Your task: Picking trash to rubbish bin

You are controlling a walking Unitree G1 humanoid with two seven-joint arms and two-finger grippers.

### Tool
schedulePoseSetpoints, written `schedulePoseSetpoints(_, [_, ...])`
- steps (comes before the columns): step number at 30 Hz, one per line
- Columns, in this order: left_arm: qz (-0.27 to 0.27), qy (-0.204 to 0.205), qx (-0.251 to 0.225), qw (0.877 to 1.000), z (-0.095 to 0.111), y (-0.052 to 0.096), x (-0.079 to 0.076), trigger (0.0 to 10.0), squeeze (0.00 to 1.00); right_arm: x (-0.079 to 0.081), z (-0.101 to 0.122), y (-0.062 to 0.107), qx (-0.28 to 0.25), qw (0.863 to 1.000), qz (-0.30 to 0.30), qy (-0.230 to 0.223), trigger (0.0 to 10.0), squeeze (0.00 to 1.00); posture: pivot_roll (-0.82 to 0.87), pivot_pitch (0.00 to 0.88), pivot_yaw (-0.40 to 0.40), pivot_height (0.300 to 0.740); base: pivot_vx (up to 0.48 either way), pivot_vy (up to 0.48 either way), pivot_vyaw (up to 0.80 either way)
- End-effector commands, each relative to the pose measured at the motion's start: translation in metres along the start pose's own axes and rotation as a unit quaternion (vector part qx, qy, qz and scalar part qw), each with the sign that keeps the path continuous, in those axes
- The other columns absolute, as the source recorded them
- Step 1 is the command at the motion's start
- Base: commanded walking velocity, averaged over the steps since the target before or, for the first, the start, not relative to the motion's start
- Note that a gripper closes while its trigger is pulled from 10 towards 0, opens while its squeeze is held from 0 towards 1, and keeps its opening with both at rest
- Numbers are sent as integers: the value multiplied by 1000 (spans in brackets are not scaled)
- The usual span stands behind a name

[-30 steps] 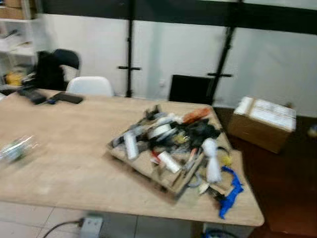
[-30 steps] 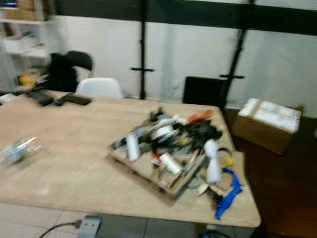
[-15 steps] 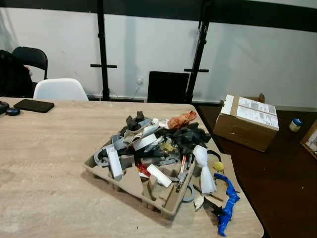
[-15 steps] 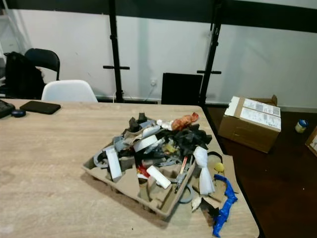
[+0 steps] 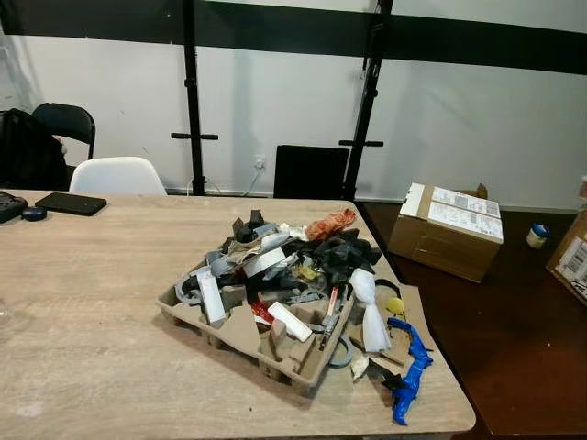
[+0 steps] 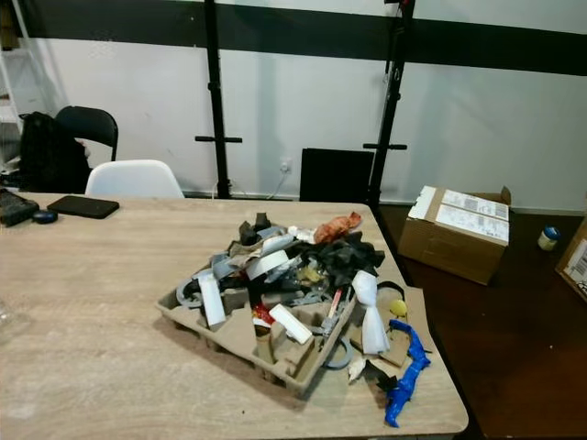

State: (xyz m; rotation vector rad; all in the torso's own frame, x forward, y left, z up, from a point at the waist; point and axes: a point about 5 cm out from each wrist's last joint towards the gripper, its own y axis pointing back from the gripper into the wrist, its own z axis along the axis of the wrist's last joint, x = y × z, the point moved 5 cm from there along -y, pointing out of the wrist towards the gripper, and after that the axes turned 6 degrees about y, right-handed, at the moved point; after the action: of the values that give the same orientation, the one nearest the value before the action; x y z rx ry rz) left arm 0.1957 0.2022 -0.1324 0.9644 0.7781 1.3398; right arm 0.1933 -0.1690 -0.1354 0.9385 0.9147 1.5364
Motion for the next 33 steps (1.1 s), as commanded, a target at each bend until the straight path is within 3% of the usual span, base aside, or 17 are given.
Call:
schedulePoseSetpoints(1, [-3,15,-14,1000,8,0,-2,10000,0,-6,-12,1,30,999,-9,20,10000,0,70,0,-49,740,0,0,0])
schedulePoseSetpoints(8, [-7,26,-29,999,23,-2,-12,10000,0,-10,-12,2,20,1000,-19,11,10000,0,66,0,-47,740,0,0,0])
schedulePoseSetpoints(17, [-5,40,-25,999,14,-1,-4,10000,0,-11,-12,2,18,1000,-23,11,10000,0,64,0,-46,740,0,0,0])
schedulePoseSetpoints(33, [-10,54,-24,998,0,2,11,10000,0,-10,-11,2,14,1000,-22,16,10000,0,68,0,-49,740,-317,0,0])
